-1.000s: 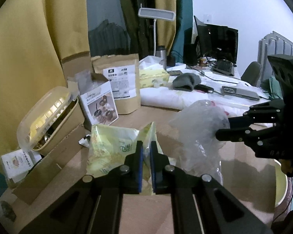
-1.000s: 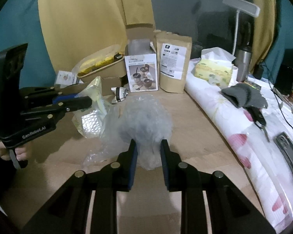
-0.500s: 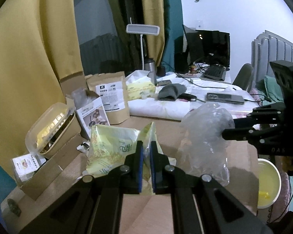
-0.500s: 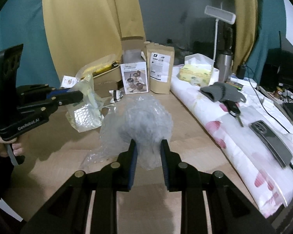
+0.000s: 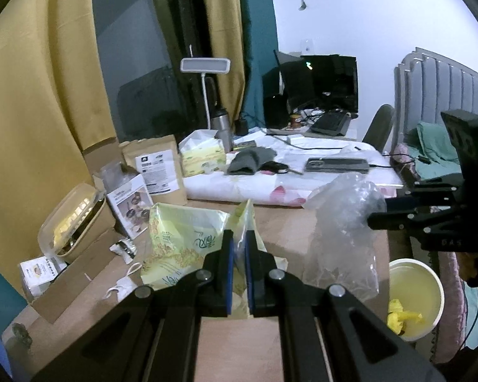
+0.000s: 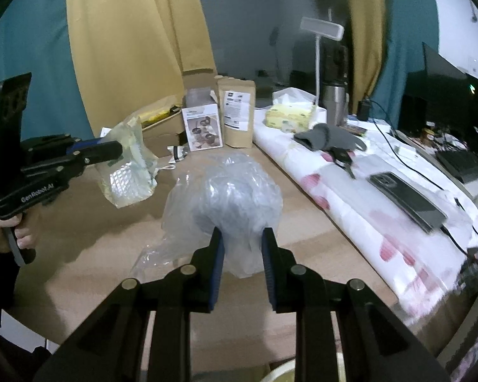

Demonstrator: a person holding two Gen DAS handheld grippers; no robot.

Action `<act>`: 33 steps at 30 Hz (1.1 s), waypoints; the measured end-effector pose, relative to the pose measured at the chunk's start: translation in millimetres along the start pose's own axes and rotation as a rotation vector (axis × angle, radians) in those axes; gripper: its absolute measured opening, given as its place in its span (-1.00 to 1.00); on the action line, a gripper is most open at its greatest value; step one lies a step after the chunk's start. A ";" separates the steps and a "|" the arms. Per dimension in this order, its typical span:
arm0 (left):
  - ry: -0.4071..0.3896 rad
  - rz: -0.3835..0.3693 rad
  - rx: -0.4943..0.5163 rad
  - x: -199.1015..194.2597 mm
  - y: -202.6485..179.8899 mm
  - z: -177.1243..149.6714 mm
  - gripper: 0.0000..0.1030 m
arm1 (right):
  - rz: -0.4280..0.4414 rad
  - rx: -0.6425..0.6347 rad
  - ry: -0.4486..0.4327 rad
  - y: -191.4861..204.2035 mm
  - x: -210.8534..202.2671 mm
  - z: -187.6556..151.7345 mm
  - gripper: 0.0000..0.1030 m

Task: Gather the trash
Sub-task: 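Carry both held items over the cream bucket and open both grippers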

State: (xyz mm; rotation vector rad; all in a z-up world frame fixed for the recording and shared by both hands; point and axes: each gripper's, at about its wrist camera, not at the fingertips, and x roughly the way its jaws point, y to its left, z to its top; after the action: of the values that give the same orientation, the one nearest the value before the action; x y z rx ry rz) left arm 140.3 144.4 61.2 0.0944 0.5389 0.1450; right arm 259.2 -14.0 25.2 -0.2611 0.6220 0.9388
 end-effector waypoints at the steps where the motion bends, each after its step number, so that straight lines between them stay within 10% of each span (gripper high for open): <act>1: 0.000 -0.007 -0.007 -0.1 -2.9 -0.1 -0.89 | -0.005 0.003 -0.001 -2.3 -4.2 -3.2 -0.58; 26: 0.026 -0.205 0.105 4.7 -141.5 -13.5 -0.89 | -0.162 0.232 0.058 -94.5 -95.2 -149.4 -0.55; 29: 0.037 -0.221 0.119 10.7 -155.2 -14.4 -0.89 | -0.164 0.260 0.079 -105.5 -92.2 -160.2 -0.36; 31: 0.049 -0.232 0.128 15.2 -165.8 -15.3 -0.89 | -0.181 0.281 0.097 -113.0 -87.7 -167.8 0.23; 33: 0.060 -0.245 0.136 20.3 -174.7 -15.9 -0.89 | -0.189 0.296 0.107 -119.6 -85.7 -175.4 0.38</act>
State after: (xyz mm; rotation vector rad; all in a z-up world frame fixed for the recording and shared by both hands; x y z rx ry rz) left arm 169.0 -23.6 15.1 0.1562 0.6151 -0.1286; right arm 252.5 -222.3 -69.5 -0.1034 0.8110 0.6446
